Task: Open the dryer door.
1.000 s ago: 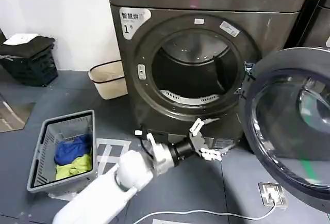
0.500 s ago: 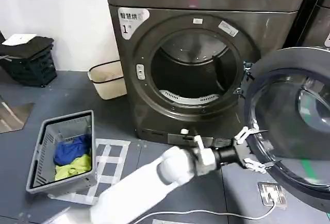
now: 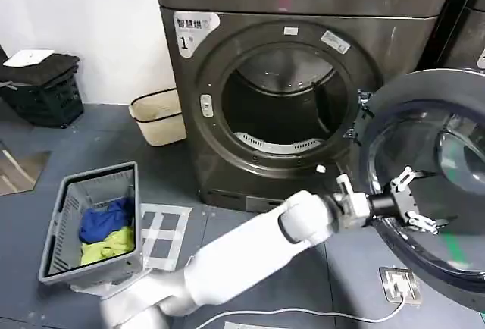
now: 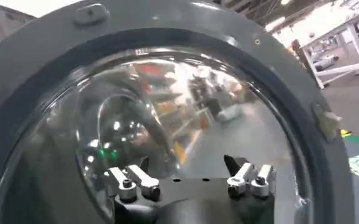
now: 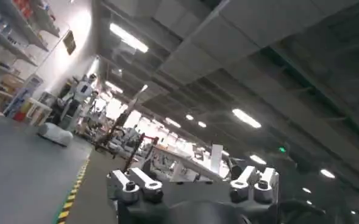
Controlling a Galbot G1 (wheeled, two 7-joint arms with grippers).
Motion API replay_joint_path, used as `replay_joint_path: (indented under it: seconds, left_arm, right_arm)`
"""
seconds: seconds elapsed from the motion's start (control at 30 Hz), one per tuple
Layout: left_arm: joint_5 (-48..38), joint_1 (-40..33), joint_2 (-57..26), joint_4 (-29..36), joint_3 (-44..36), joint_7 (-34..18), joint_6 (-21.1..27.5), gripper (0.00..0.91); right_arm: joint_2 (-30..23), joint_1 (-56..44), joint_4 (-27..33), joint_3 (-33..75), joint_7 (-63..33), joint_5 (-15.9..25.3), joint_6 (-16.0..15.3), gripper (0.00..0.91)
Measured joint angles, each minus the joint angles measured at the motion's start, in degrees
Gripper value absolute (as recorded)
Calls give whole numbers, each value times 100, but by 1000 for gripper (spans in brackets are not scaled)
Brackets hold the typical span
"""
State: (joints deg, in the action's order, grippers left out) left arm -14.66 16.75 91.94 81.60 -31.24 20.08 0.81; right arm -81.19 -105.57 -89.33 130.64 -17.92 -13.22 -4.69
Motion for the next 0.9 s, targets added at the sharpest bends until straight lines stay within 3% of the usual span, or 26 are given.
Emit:
replay_joint_path:
  seconds: [0.47,0.9]
  left_arm:
    - [59,-299,24,-802,10,-203,46,907]
    - [-62,-492,25,-1106,17,-374,267,907]
  right_arm:
    - [-92,10,-110,1,18,-13,3,907]
    - [-176,59,-187,-22,20,-8,9,907]
